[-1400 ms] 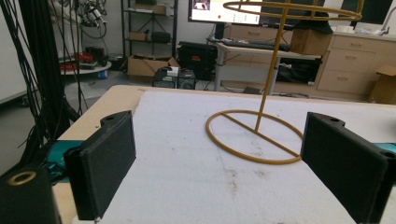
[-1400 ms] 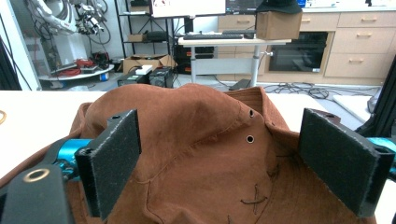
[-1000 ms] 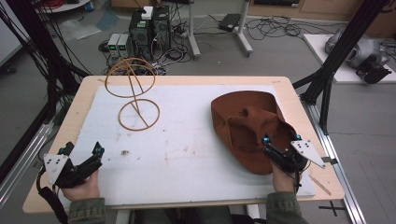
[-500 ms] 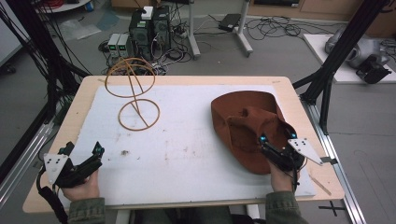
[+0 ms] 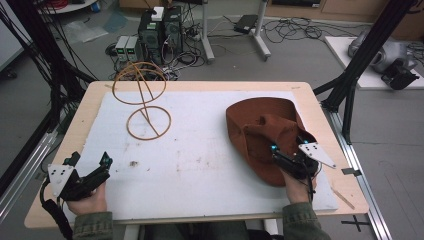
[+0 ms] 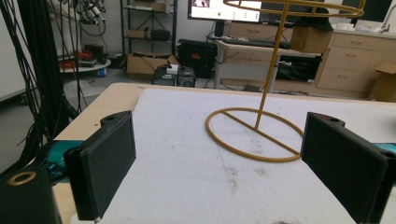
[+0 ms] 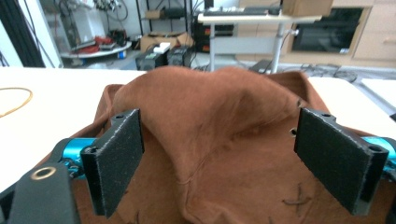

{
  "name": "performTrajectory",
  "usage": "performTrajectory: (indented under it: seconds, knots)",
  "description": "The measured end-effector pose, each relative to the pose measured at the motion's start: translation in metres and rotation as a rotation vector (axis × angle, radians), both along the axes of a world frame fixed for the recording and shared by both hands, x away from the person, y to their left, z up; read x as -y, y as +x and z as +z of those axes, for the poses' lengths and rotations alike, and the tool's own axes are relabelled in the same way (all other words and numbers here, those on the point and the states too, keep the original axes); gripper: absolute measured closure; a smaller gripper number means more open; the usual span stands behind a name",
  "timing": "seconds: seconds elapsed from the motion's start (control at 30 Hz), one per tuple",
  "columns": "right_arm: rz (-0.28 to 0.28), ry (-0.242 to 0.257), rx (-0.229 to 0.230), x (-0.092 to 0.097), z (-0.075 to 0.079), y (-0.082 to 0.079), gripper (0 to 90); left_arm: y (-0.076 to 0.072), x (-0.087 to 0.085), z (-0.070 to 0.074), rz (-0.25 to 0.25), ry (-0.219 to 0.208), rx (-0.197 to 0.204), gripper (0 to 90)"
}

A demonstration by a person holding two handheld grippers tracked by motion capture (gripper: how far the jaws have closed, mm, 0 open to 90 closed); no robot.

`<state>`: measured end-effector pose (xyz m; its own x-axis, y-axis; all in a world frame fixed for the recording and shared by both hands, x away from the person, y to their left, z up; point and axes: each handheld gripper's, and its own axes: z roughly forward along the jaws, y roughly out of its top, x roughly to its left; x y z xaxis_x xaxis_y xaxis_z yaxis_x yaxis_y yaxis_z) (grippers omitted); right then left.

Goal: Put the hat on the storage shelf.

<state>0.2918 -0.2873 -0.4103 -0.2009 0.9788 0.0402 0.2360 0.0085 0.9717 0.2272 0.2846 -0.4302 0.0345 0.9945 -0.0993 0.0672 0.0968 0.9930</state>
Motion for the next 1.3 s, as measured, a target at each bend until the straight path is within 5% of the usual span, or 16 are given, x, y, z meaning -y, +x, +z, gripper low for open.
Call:
performTrajectory:
  seconds: [0.53,1.3]
  knots:
    - [0.019,-0.046,-0.066,-0.011,-0.006,0.021,14.9,-0.001,-0.005,0.0,0.027,0.006,0.002,10.7]
    - [0.022,-0.082,-0.154,-0.024,-0.015,0.044,15.1,0.003,-0.001,-0.002,0.0,0.021,-0.008,10.8]
